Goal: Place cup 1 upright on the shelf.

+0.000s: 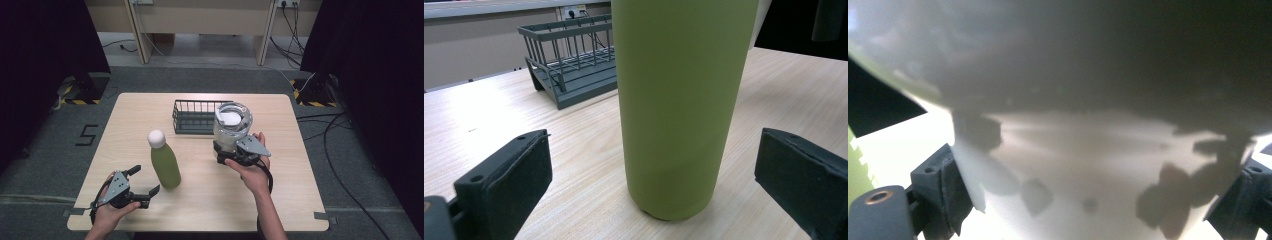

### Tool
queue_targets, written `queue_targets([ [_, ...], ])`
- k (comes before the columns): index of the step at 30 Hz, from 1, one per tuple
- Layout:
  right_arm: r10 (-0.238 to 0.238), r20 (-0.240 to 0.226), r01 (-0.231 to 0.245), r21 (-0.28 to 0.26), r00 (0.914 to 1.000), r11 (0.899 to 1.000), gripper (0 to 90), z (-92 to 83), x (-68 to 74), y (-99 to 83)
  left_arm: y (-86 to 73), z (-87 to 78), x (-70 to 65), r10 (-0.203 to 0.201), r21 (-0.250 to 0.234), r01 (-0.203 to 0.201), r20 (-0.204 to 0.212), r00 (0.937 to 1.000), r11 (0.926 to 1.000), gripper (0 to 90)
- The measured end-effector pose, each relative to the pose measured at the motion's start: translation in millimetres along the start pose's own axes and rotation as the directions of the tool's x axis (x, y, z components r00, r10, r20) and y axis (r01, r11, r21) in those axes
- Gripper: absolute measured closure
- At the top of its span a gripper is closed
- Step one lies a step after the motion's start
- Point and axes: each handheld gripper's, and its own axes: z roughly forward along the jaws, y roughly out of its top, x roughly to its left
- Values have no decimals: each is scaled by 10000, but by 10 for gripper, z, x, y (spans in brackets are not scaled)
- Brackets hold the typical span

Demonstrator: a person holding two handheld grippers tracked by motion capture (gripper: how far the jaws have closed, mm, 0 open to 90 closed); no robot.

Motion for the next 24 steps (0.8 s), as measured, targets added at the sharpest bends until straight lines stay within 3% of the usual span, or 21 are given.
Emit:
queue_targets([
  [24,8,279,-6,-47,9996,10000,111,90,-123,123,0,0,3,-1,0,1,-15,10000,10000,10],
])
